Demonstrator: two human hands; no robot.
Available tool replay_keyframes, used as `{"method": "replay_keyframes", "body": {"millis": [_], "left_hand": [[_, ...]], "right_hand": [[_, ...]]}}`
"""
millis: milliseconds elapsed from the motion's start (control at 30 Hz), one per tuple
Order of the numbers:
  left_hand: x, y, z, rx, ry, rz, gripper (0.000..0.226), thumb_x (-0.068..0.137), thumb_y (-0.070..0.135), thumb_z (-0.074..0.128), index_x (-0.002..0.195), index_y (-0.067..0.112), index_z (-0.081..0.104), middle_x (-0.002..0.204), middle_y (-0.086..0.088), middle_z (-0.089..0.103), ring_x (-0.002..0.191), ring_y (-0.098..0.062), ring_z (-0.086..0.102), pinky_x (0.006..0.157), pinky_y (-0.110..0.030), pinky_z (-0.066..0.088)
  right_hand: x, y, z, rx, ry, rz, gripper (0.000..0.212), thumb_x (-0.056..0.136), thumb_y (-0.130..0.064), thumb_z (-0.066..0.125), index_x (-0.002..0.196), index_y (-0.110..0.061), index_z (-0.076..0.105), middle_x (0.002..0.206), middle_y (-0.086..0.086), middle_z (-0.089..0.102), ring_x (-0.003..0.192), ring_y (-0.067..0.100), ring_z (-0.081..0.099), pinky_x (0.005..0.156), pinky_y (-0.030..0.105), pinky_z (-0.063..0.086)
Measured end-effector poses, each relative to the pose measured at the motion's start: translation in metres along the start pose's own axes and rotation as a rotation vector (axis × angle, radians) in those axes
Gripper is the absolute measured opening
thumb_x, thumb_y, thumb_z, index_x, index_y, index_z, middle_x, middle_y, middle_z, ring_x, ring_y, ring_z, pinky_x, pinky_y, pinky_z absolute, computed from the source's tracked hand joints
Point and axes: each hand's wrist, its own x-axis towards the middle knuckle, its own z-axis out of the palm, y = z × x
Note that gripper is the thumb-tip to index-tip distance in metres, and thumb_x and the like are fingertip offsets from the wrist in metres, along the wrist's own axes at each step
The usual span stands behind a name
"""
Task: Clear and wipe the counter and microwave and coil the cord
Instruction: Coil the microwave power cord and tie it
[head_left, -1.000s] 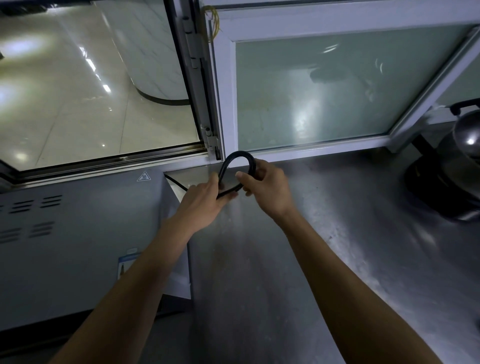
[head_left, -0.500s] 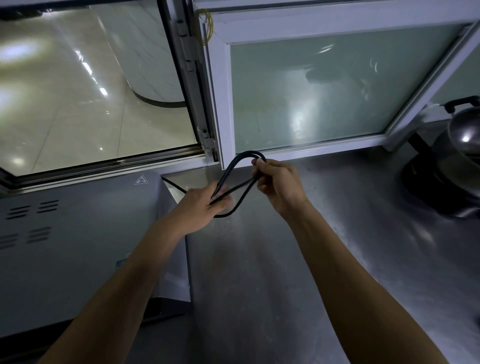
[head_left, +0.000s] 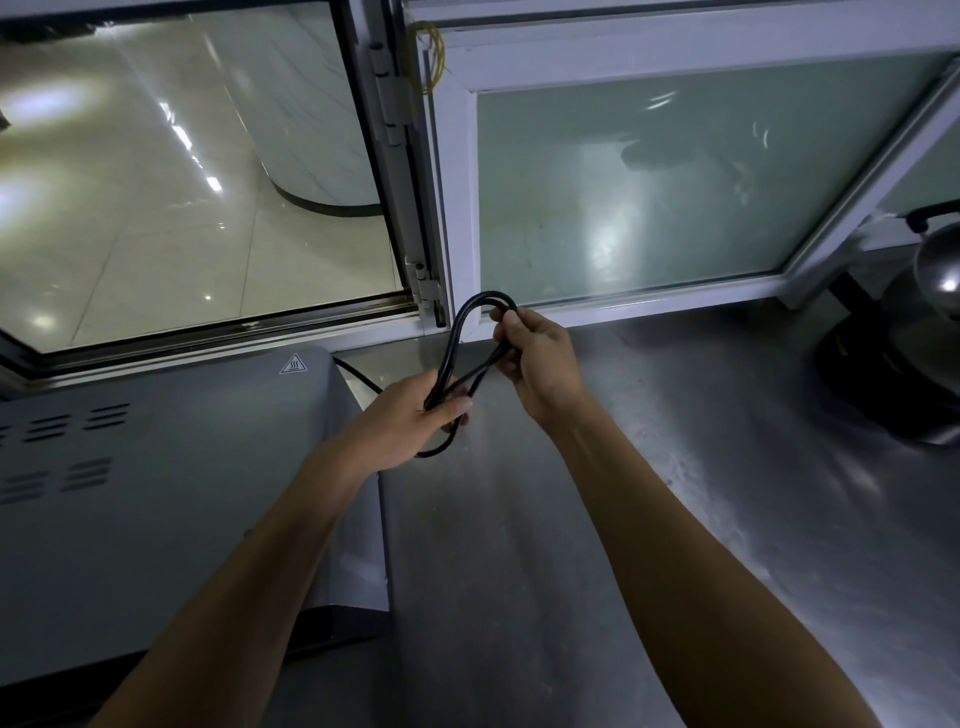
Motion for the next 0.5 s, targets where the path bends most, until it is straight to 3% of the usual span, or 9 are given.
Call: {"method": "replay_keyframes", "body": {"millis": [167, 267, 400, 500], "left_hand": [[-0.001, -0.01, -0.001, -0.008, -0.042, 0.016, 0.031, 0.099, 0.048, 0.049, 0.085, 0.024, 0.063, 0.081, 0.001, 0.069, 0.07, -0.014, 0.061, 0.063, -0.029, 0.045], [-0.002, -0.013, -0.003, -0.007, -0.045, 0.015, 0.044, 0.095, 0.057, 0.039, 0.084, 0.022, 0.064, 0.081, -0.011, 0.066, 0.072, -0.028, 0.057, 0.071, -0.048, 0.049], [0.0, -0.015, 0.003, 0.001, -0.033, -0.038, 0.037, 0.097, 0.05, 0.041, 0.084, 0.023, 0.063, 0.076, 0.001, 0.066, 0.069, -0.016, 0.059, 0.073, -0.046, 0.05], [0.005, -0.018, 0.009, 0.014, 0.0, -0.089, 0.035, 0.103, 0.042, 0.042, 0.086, 0.019, 0.062, 0.073, 0.009, 0.063, 0.06, -0.001, 0.055, 0.065, -0.032, 0.044]], "right_hand": [[0.005, 0.01, 0.0, -0.277, 0.032, -0.14, 0.015, 0.101, -0.011, 0.054, 0.094, -0.01, 0.067, 0.073, -0.001, 0.06, 0.061, 0.01, 0.046, 0.056, 0.025, 0.039], [0.006, 0.013, 0.001, -0.393, 0.029, -0.217, 0.019, 0.099, -0.015, 0.055, 0.084, -0.018, 0.066, 0.073, -0.001, 0.065, 0.058, 0.011, 0.045, 0.061, 0.032, 0.039], [0.002, 0.018, -0.003, -0.462, 0.046, -0.232, 0.014, 0.101, -0.018, 0.054, 0.094, -0.02, 0.066, 0.078, -0.003, 0.068, 0.061, 0.003, 0.051, 0.068, 0.031, 0.043], [-0.001, 0.017, -0.01, -0.521, 0.073, -0.251, 0.013, 0.099, -0.017, 0.056, 0.105, -0.017, 0.068, 0.079, -0.008, 0.066, 0.064, 0.002, 0.053, 0.07, 0.03, 0.044]]}}
